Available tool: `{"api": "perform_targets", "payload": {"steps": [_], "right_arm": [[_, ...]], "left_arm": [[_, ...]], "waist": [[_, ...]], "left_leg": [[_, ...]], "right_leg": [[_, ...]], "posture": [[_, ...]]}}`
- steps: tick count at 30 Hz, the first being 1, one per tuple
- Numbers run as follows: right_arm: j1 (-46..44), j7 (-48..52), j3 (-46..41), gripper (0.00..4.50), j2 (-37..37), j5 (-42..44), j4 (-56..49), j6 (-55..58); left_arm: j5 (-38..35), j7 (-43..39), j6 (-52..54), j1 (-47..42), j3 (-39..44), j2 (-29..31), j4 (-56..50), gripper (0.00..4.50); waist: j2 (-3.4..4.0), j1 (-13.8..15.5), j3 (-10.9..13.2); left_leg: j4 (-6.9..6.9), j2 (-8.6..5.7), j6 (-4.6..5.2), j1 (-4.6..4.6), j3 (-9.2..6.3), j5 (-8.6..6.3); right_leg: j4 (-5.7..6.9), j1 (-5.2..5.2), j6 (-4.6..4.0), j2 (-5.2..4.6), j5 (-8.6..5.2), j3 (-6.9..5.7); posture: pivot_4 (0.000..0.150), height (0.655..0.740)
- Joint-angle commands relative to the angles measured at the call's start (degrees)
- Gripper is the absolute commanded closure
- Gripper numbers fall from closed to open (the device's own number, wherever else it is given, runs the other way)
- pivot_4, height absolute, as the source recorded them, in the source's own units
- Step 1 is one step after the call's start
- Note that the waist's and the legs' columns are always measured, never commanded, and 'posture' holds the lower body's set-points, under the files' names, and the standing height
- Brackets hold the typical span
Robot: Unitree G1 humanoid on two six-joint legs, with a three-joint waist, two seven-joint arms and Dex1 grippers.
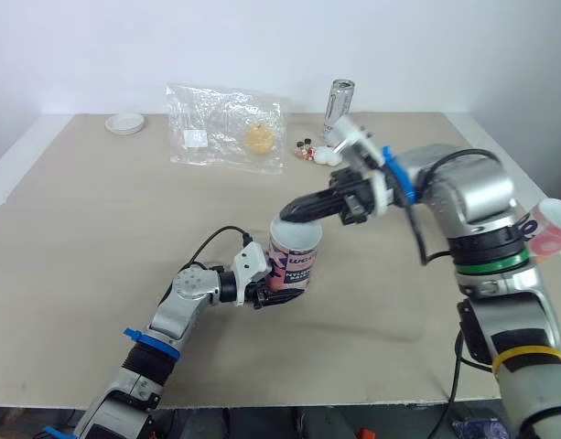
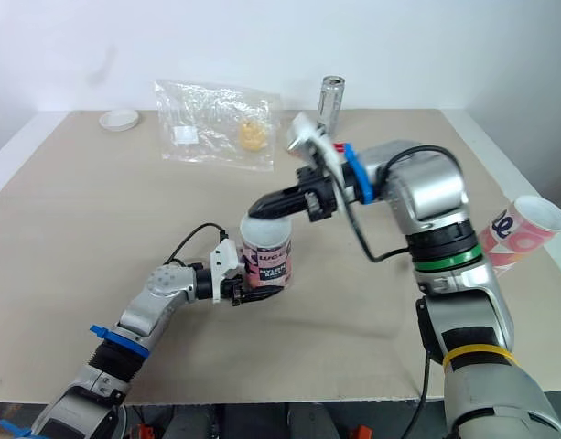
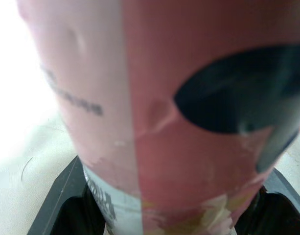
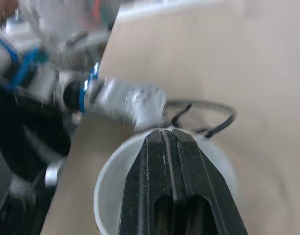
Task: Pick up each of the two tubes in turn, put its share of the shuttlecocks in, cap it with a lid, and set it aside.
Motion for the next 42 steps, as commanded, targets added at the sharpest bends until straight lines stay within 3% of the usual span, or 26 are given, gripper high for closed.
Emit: {"api": "perform_targets", "payload": {"steps": [1,5,6,8,9,10,22,42], "right_arm": [[2.43,-3.92,-9.30,3.12,-1.55,4.28,-1.18,-0.65],[9.09,-7.82,-15.54,1.38,-2.56,6.58,-3.98,-2.80],[12.19,-8.78,-17.02,0.74,-2.76,6.88,-5.30,-3.60],[18.11,-9.40,-18.24,0.03,-3.48,6.10,-7.67,-7.17],[20.79,-9.05,-18.08,0.00,-4.19,5.40,-8.74,-9.06],[22.80,-8.78,-17.82,0.00,-4.58,4.90,-9.60,-10.88],[39.12,-6.35,-9.04,0.00,-4.03,1.04,-14.81,-24.14],[35.59,-5.03,1.37,0.00,5.58,-8.08,2.46,-45.81]], "left_arm": [[0.81,-0.17,0.65,0.07,0.27,1.66,0.21,1.75],[0.75,-1.08,-0.06,0.24,0.06,2.28,-0.13,1.75],[0.62,-1.34,-0.51,0.24,0.16,2.44,-0.23,1.17],[0.08,-1.67,-1.08,0.19,0.63,2.61,-0.38,0.70],[-0.17,-1.89,-1.50,0.14,0.83,2.69,-0.44,0.23],[-0.42,-2.14,-1.80,0.07,0.97,2.77,-0.49,0.07],[-1.87,-5.25,-4.79,0.20,2.23,4.75,-2.17,0.07],[-9.10,-4.81,1.11,10.46,8.64,12.58,-19.05,0.07]], "waist": [[0.00,0.05,0.00],[0.01,-0.07,0.02],[0.01,-0.10,0.02],[-0.01,-0.04,0.02],[0.00,0.00,0.02],[0.03,0.01,0.04],[0.12,-0.09,0.26],[-0.05,0.04,0.38]], "left_leg": [[-0.01,0.00,0.01,0.00,0.00,-0.01],[-0.04,0.00,0.07,0.01,0.03,-0.06],[-0.06,0.01,0.08,0.02,0.02,-0.06],[-0.08,0.01,0.10,0.03,0.01,-0.07],[-0.08,0.01,0.10,0.02,-0.01,-0.07],[-0.08,0.00,0.10,0.01,0.00,-0.07],[-0.03,-0.05,0.09,-0.02,0.10,-0.07],[-0.01,-0.02,0.08,0.02,0.09,-0.07]], "right_leg": [[-0.02,0.00,0.00,0.00,0.00,0.01],[-0.06,-0.01,0.00,0.01,-0.01,0.03],[-0.06,0.00,-0.02,0.03,-0.01,0.03],[-0.06,0.01,-0.01,0.03,-0.03,0.03],[-0.06,0.03,0.00,0.03,-0.05,0.02],[-0.07,0.02,0.02,0.02,-0.05,0.03],[-0.12,0.00,0.13,-0.03,-0.01,0.13],[-0.12,0.05,0.11,-0.03,0.01,0.10]], "posture": [[0.150,0.7400],[0.150,0.7400],[0.150,0.7400],[0.150,0.7400],[0.150,0.7400],[0.150,0.7400],[0.150,0.7400],[0.150,0.7400]]}}
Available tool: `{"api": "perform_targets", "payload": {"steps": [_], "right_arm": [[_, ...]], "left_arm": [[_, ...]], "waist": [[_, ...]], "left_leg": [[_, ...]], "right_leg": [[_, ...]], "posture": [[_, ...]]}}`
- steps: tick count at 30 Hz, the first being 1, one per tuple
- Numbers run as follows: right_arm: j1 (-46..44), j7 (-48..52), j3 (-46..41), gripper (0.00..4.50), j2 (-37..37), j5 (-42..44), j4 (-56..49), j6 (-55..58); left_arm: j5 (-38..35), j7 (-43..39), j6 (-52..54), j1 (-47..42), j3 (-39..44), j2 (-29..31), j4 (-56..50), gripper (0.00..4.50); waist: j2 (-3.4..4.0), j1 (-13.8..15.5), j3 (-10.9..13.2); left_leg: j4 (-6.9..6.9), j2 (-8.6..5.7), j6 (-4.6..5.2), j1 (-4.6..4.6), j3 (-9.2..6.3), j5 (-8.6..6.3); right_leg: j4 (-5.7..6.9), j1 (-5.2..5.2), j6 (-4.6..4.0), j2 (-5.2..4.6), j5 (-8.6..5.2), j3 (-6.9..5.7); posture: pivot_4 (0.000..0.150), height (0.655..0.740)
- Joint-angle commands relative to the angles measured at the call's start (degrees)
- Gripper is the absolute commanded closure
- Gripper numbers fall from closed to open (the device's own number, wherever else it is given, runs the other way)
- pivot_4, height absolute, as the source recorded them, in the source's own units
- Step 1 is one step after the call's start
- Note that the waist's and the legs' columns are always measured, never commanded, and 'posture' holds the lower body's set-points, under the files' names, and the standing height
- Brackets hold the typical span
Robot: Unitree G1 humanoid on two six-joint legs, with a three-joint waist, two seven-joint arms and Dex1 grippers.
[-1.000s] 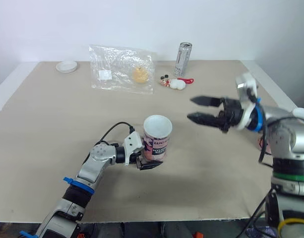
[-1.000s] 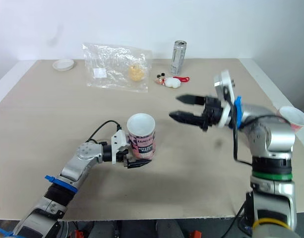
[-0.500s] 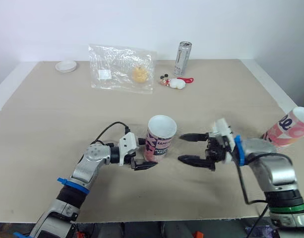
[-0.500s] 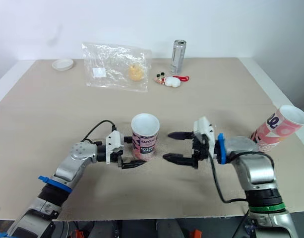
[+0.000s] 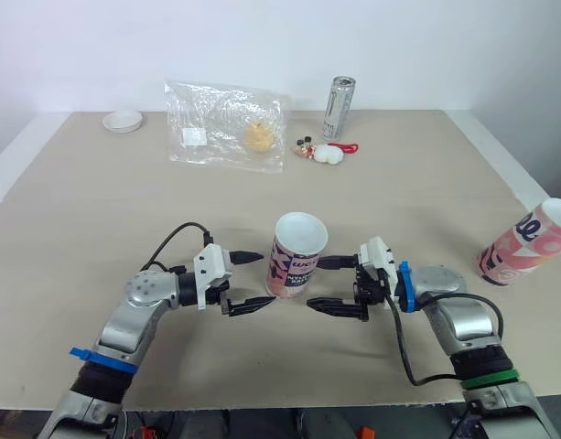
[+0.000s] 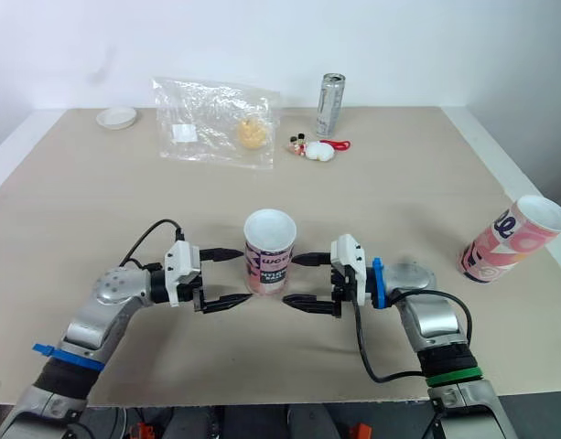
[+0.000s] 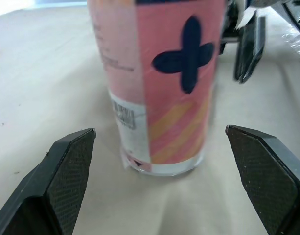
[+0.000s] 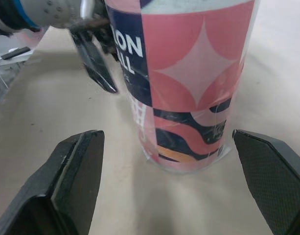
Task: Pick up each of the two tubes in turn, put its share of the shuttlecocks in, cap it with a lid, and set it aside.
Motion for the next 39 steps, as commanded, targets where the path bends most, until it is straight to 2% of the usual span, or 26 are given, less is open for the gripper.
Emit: {"api": "perform_targets", "payload": {"steps": [1,21,39], "right_arm": [[-2.47,0.91,0.62,0.00,1.24,-0.95,2.31,-3.68],[-9.54,4.89,5.49,0.00,8.58,-5.79,16.12,-15.78],[-10.96,4.08,6.72,0.00,12.36,-7.47,18.25,-18.49]], "left_arm": [[-2.53,-0.44,1.64,1.91,1.53,1.75,-4.73,0.07],[-5.06,-0.50,2.31,5.62,3.42,5.70,-8.82,0.07],[-4.51,0.33,1.56,5.72,3.66,6.19,-7.47,0.07]], "waist": [[0.00,0.01,0.01],[-0.03,0.01,0.03],[-0.03,0.00,0.03]], "left_leg": [[0.00,0.00,0.00,0.00,0.00,0.00],[0.01,0.04,0.00,0.06,0.02,0.01],[0.02,0.06,-0.01,0.08,0.03,0.01]], "right_leg": [[0.01,0.00,-0.01,0.00,0.00,0.00],[0.02,0.04,-0.06,0.01,0.04,0.00],[0.04,0.05,-0.10,0.02,0.06,-0.01]], "posture": [[0.150,0.7400],[0.150,0.7400],[0.150,0.7400]]}}
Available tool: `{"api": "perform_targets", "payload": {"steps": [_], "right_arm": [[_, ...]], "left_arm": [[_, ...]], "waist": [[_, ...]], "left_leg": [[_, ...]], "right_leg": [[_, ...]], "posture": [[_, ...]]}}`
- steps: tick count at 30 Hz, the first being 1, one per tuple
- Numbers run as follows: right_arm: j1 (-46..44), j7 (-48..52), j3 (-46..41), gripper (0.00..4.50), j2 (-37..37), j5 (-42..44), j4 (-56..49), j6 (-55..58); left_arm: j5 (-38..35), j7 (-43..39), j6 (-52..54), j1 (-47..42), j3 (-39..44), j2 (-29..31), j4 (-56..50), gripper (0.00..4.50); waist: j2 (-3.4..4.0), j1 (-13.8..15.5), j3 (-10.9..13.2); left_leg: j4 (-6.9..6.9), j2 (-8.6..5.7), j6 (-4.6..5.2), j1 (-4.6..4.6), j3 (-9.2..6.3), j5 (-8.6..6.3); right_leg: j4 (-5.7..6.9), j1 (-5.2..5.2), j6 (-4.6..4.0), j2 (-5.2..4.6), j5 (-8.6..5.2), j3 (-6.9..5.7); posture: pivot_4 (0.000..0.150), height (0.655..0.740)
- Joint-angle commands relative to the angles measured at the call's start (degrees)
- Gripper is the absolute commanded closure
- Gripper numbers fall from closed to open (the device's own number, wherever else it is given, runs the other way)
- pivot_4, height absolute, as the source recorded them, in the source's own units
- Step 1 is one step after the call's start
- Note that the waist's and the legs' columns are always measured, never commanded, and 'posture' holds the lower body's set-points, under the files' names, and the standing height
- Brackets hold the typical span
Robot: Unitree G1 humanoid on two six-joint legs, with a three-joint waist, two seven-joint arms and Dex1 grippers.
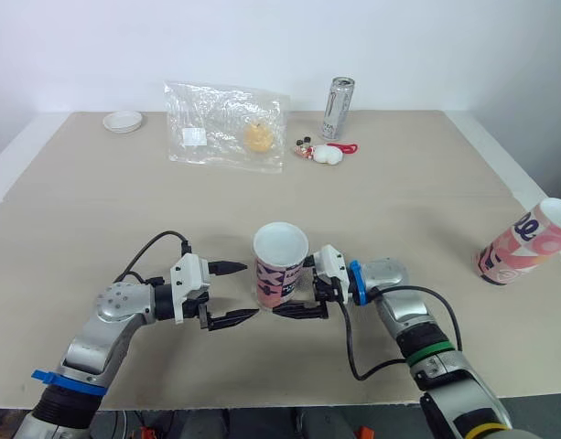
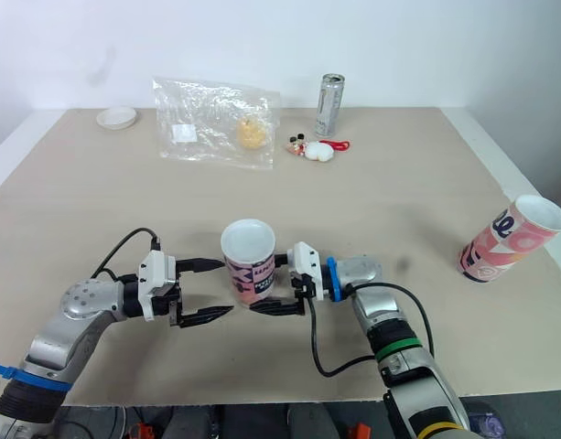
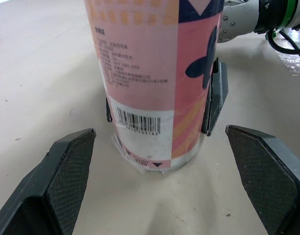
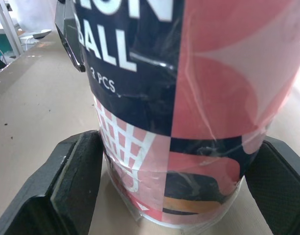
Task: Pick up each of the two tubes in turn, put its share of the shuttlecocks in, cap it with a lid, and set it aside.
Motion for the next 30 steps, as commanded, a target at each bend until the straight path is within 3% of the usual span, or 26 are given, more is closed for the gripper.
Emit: {"api": "perform_targets", "payload": {"steps": [1,29,30], "right_arm": [[-1.23,-0.27,0.03,0.00,0.93,0.18,-1.23,-0.65],[-0.33,-0.60,0.56,0.00,2.23,-0.82,-0.52,-0.69],[-0.27,-0.54,0.55,0.25,2.20,-0.75,-0.63,-0.61]], "left_arm": [[-0.08,0.34,-0.87,-0.30,1.17,0.30,-0.89,0.07],[0.80,0.19,-2.14,0.12,1.34,1.22,0.01,0.07],[0.85,0.17,-2.16,0.01,1.31,1.18,0.11,0.03]], "waist": [[0.00,0.00,0.00],[0.00,0.00,0.00],[0.00,0.00,0.00]], "left_leg": [[0.00,0.00,0.00,0.00,0.00,0.00],[0.01,0.01,0.00,0.02,0.00,0.00],[0.01,0.01,0.00,0.02,0.00,0.00]], "right_leg": [[0.00,0.00,0.00,0.00,0.00,0.00],[0.01,0.02,-0.01,0.00,0.02,0.00],[0.01,0.02,-0.01,0.00,0.03,0.00]], "posture": [[0.150,0.7400],[0.150,0.7400],[0.150,0.7400]]}}
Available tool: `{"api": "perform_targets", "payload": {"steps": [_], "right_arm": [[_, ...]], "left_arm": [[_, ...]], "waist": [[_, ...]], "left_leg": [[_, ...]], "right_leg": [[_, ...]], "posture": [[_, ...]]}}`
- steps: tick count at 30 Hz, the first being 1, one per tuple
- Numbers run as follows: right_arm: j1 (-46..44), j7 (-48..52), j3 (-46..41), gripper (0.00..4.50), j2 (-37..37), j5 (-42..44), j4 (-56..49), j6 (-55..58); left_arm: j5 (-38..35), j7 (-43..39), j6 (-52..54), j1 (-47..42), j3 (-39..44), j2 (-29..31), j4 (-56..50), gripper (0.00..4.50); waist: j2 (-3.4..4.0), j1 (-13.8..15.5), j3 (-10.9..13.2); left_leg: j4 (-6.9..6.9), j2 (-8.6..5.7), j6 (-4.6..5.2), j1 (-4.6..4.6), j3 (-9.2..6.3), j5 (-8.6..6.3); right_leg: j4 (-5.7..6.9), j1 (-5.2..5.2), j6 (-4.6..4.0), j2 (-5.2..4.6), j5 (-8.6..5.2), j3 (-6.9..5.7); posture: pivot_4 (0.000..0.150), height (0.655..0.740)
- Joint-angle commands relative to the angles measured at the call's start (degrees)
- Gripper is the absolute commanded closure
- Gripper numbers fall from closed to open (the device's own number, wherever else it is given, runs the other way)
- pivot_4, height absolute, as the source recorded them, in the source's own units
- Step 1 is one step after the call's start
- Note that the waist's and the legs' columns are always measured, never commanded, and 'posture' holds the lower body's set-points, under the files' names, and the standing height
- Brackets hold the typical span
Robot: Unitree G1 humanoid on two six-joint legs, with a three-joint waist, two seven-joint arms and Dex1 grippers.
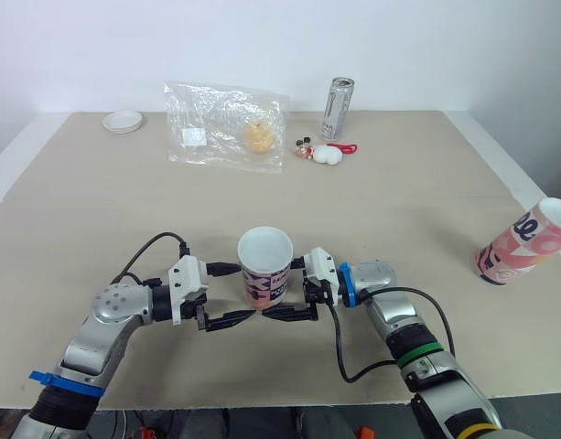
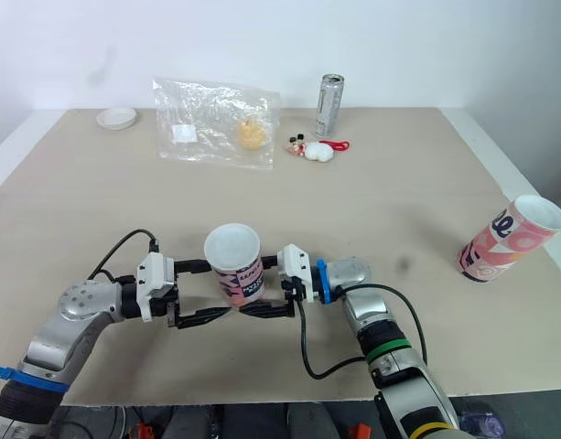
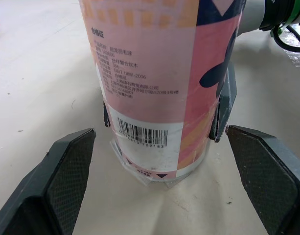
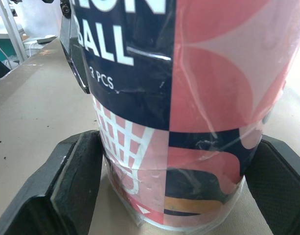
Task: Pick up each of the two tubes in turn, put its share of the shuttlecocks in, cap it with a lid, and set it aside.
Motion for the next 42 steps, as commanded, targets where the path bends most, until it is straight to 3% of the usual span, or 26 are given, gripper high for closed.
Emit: {"api": "perform_targets", "payload": {"steps": [1,5,16,22,31,42], "right_arm": [[-0.20,0.32,-0.03,0.50,-0.22,0.41,-0.87,0.12],[-0.05,-0.33,-0.21,1.60,-0.11,0.38,-1.26,0.13],[-0.05,-0.30,-0.71,1.60,-1.09,1.10,-3.38,2.10],[3.70,-3.80,-5.03,1.60,-4.69,5.16,-13.02,9.27],[18.91,-26.57,-22.11,1.60,-7.87,10.04,-30.89,19.84],[28.07,-49.00,-34.77,1.60,-5.85,6.89,-32.78,18.33]], "left_arm": [[-0.04,0.15,-0.99,-0.51,1.24,0.43,-0.58,0.00],[-0.01,0.09,-1.10,-0.88,1.25,0.31,-0.24,0.00],[0.03,0.24,-1.09,-1.32,1.15,0.16,0.05,0.00],[-0.11,0.81,-0.78,-1.87,1.15,-0.23,-0.41,0.00],[-1.11,0.90,0.64,-2.69,0.20,-0.94,-1.94,0.00],[-4.95,1.41,5.40,-4.81,-0.15,-4.20,-3.12,0.00]], "waist": [[0.00,0.00,0.00],[0.00,0.00,0.00],[0.00,-0.01,0.00],[0.00,0.15,0.00],[-0.01,0.48,0.00],[0.00,0.24,0.00]], "left_leg": [[0.00,0.00,0.00,0.00,0.00,0.00],[0.00,0.00,0.00,0.01,0.00,0.00],[0.02,0.00,-0.04,0.07,0.01,0.05],[0.01,0.00,-0.05,0.02,0.00,0.05],[0.00,-0.03,-0.07,-0.02,-0.05,0.04],[0.05,-0.04,-0.06,0.02,0.09,0.06]], "right_leg": [[0.00,0.00,0.00,0.00,0.00,0.00],[0.00,0.01,0.00,0.00,0.01,0.00],[0.01,0.05,-0.09,0.00,0.05,0.00],[0.01,0.04,0.01,-0.01,0.03,0.00],[0.01,0.03,0.07,-0.02,-0.04,-0.02],[0.00,0.01,-0.15,-0.06,-0.05,0.08]], "posture": [[0.150,0.7400],[0.150,0.7400],[0.150,0.7400],[0.150,0.7400],[0.150,0.7400],[0.150,0.7400]]}}
